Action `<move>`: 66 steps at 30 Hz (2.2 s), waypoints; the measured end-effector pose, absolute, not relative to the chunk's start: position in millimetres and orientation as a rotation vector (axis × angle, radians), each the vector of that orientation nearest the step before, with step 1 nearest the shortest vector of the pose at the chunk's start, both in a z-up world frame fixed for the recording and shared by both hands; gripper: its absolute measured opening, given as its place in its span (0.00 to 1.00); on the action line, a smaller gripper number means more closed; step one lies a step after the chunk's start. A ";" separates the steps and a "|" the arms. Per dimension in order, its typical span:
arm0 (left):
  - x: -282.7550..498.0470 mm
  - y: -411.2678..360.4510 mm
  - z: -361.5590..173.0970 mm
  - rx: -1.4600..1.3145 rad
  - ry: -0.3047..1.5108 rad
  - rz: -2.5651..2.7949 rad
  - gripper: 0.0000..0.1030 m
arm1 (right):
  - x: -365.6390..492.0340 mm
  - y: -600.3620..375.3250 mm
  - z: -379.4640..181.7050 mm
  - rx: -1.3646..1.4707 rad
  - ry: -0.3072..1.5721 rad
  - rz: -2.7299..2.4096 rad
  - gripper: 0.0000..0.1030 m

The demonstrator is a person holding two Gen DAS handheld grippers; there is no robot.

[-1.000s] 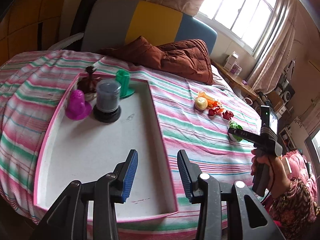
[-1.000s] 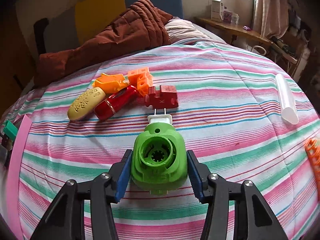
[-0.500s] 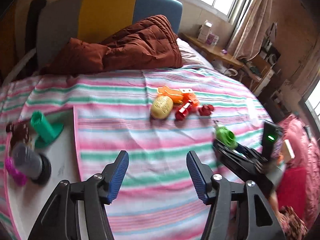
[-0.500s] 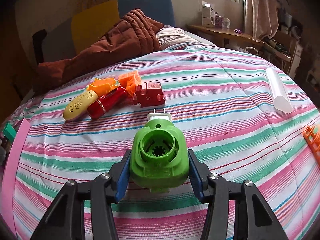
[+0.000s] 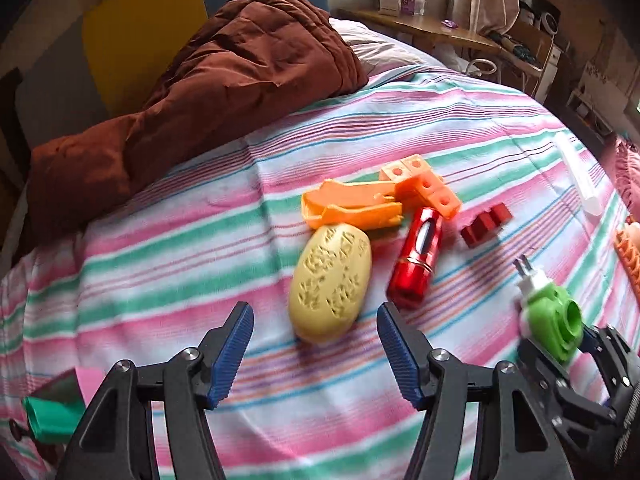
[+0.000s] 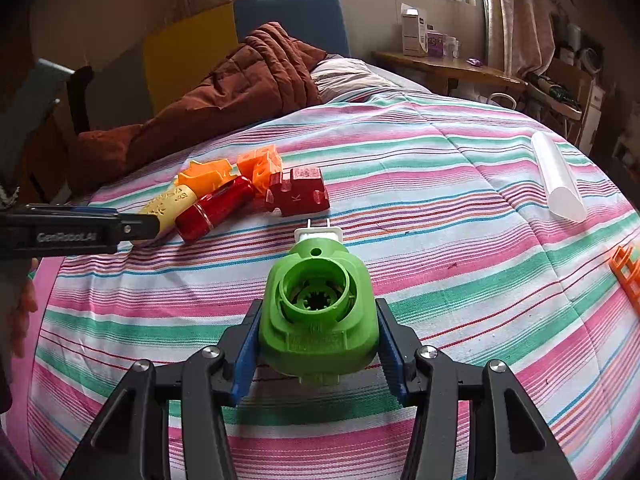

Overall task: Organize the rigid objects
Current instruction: 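Grasp the yellow oval toy with the left tool, then carry the yellow toy to the tray with the left tool while the right tool holds the green toy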

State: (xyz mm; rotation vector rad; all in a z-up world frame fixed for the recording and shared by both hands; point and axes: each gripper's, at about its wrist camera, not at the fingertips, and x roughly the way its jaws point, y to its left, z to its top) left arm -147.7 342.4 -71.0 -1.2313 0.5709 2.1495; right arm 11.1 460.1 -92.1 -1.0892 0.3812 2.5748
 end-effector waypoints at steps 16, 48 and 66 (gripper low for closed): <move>-160.9 341.6 -88.8 -1.146 0.414 2.188 0.43 | 12.2 457.5 -93.4 -1.078 0.354 2.569 0.51; -42.3 225.3 -46.5 -1.187 -0.020 2.141 0.42 | 8.4 449.9 -92.8 -1.094 0.243 2.532 0.51; -33.7 73.0 -23.5 -1.136 -0.199 2.336 0.43 | 21.4 450.9 -85.8 -1.030 0.285 2.530 0.51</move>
